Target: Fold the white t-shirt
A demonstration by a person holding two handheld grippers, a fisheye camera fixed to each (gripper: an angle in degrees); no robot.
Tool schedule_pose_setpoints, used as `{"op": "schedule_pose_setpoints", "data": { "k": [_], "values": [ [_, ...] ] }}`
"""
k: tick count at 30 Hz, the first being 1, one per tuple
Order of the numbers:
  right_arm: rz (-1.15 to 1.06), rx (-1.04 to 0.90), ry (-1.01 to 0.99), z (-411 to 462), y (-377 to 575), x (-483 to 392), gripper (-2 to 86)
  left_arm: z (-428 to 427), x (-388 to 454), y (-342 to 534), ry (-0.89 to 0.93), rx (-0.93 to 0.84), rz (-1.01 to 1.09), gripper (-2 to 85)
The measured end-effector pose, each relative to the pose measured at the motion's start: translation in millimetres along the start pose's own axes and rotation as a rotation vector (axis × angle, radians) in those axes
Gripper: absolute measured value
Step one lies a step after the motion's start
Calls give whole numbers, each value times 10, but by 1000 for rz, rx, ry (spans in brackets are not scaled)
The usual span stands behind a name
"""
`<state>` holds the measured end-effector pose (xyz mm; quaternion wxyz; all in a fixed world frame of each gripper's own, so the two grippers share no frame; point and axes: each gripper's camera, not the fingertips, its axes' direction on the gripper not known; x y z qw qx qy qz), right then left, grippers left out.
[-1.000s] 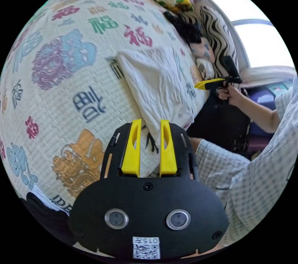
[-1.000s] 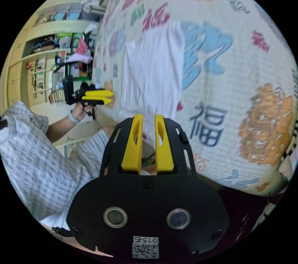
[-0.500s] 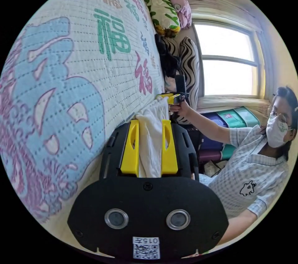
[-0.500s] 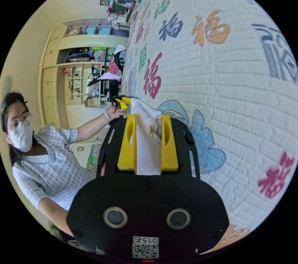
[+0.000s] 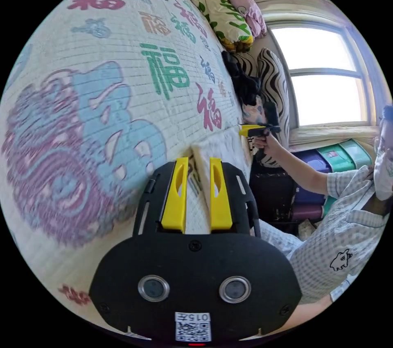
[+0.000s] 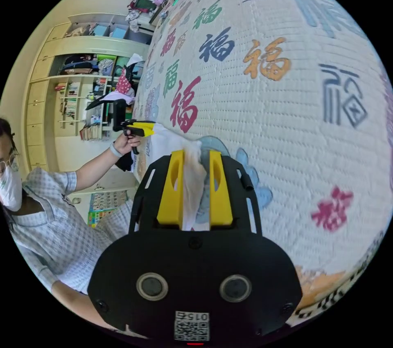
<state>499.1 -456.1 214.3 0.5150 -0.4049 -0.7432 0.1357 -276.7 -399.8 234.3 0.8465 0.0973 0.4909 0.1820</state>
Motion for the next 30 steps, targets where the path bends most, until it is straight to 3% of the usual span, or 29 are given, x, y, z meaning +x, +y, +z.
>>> {"op": "schedule_pose_setpoints", "data": {
  "k": [4,9,14,19,23,27,30],
  "values": [
    [-71,-12,214,31,706,-520,110,-157,420,627,-168,-41,57,98],
    [-329,-209,199,974,1216,-1383,108,311,703,1246,-75,-98,24,97],
    [-431,-382,392,1927,1449,-1518,43,616,696,1566,-16,-14,-31,55],
    [-364,-303,351,1844,1720,-1287,2,594,763,1764,-103,50,78,19],
    [-334,-205,345,1649,1867,-1263,3,514,860,1885,-130,60,61,43],
    [-385,-79,450,1461,1964,-1445,4,347,1026,2006,-130,126,80,68],
    [-369,-101,481,1534,1929,-1311,1,411,1096,2019,-183,100,81,70]
  ]
}}
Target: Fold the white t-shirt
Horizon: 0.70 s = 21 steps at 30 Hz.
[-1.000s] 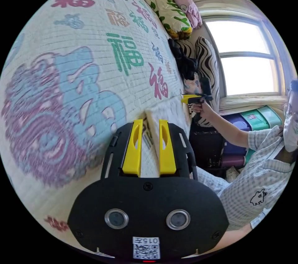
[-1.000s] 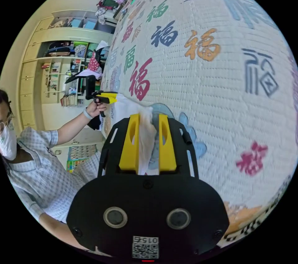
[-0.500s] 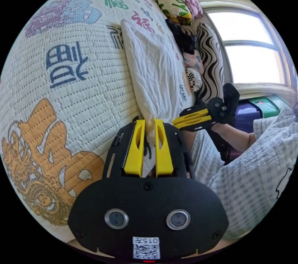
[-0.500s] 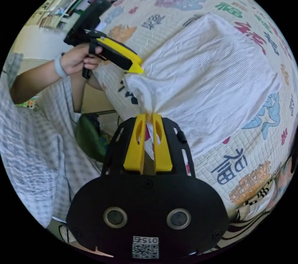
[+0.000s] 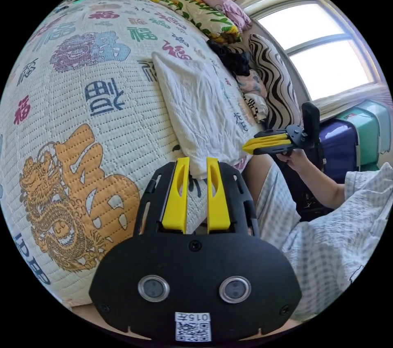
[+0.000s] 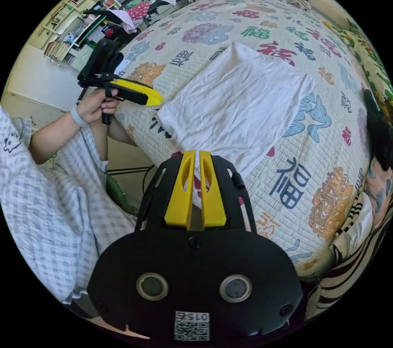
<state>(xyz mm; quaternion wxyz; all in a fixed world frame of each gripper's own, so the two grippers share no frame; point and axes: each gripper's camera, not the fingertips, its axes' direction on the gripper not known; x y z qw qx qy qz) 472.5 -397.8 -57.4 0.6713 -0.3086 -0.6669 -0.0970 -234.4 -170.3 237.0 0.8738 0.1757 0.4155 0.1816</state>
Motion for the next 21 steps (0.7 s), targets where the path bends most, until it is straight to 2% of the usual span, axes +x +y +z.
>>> {"op": "schedule_pose_setpoints", "data": {
  "k": [3,6,8,10,12,15,16,17,21],
  "values": [
    [53,-126,0,187,103,214,-3,45,-15,51,-89,-72,18,69],
    [130,38,-131,-128,343,544,2,-280,-109,60,-84,-18,2,77],
    [205,188,-263,-365,441,917,27,-541,-317,-112,37,96,-31,88],
    [313,378,-455,-583,456,1525,67,-609,-512,-354,123,147,-57,99],
    [371,475,-576,-638,394,1968,88,-562,-702,-636,182,167,-71,112],
    [481,498,-682,-558,222,2609,122,-330,-987,-1102,258,115,-114,135],
    [515,503,-728,-505,170,2808,127,-237,-1108,-1240,335,104,-135,135],
    [524,501,-749,-476,142,2891,130,-160,-1215,-1348,415,103,-147,128],
    [485,436,-857,-305,-44,3223,102,-10,-1303,-1583,501,89,-113,106]
  ]
}}
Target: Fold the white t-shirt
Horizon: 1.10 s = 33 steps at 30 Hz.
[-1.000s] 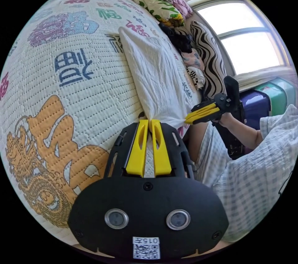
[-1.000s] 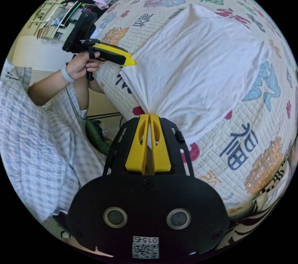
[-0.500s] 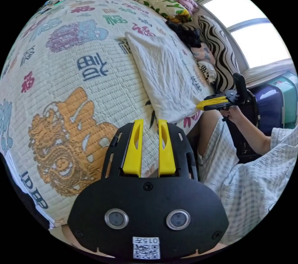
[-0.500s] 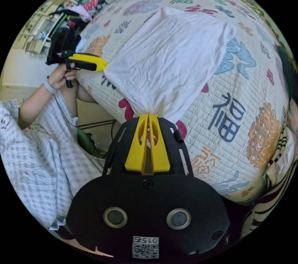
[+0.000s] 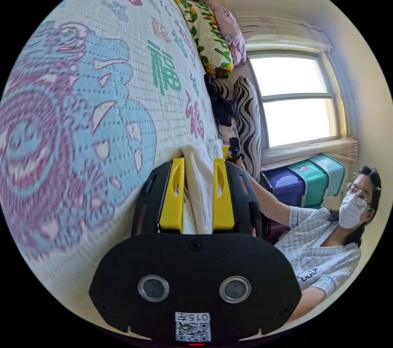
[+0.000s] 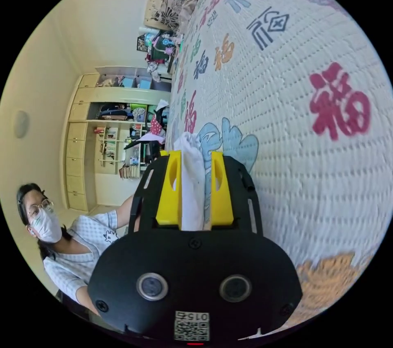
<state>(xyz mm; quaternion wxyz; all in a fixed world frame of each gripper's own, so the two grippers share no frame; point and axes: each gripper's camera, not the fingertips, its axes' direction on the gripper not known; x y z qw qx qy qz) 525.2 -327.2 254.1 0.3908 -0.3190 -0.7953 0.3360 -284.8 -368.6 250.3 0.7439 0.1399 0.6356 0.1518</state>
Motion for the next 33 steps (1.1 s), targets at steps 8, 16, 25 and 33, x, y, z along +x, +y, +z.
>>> {"op": "schedule_pose_setpoints", "data": {
  "k": [8,16,25,33],
  "values": [
    [-103,-187,-21,218,-169,53,61,310,197,-128,-4,-128,88,53],
    [-421,-184,133,-33,515,-468,53,130,903,325,-42,-90,308,37],
    [-674,-284,291,311,2092,-651,53,377,1606,1699,-125,-176,507,35],
    [-684,-422,479,969,2834,-139,52,757,1597,2510,-251,-197,470,40]
  ]
}}
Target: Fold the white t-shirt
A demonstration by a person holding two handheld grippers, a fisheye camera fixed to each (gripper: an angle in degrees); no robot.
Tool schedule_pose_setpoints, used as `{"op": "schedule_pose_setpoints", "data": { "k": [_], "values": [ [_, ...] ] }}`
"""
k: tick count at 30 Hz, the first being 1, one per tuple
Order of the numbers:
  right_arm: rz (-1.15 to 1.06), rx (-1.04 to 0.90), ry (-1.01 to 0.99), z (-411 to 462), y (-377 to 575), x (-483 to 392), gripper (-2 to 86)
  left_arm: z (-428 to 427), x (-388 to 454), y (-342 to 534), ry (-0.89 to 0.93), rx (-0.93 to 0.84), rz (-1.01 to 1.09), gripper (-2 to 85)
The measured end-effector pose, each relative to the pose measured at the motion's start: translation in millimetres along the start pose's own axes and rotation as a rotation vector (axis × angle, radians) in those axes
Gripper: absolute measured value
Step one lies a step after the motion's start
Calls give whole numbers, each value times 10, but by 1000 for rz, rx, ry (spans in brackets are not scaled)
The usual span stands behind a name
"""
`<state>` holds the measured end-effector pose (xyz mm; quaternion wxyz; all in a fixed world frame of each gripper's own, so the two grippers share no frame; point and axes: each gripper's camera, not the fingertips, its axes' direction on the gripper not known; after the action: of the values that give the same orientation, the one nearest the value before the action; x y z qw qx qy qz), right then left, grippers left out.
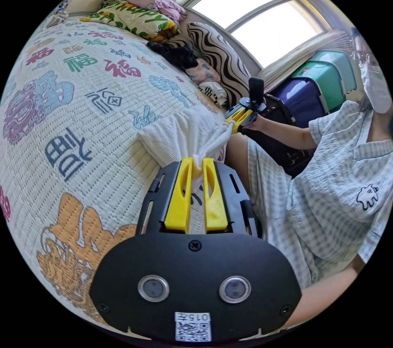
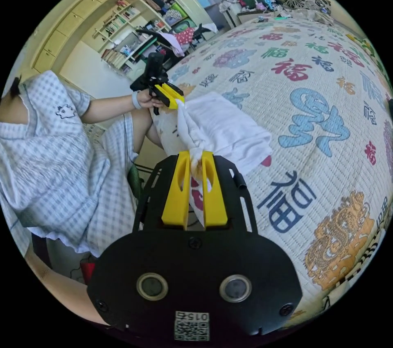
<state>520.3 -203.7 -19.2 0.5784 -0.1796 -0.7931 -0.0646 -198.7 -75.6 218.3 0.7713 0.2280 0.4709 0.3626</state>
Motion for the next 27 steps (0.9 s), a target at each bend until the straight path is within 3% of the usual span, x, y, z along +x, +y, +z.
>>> {"op": "schedule_pose_setpoints", "data": {
  "k": [10,16,19,23,27],
  "values": [
    [100,-136,67,492,334,30,82,309,536,200,-65,-73,16,91],
    [128,-32,137,588,196,-78,97,124,839,179,-115,30,19,106],
    [64,-91,213,947,-48,-149,103,150,935,110,-150,57,18,108],
    [42,-197,339,1333,-182,-96,36,197,937,130,-138,23,-37,107],
    [72,-158,281,1170,-85,2,13,-51,975,312,-161,127,-111,106]
  ]
}}
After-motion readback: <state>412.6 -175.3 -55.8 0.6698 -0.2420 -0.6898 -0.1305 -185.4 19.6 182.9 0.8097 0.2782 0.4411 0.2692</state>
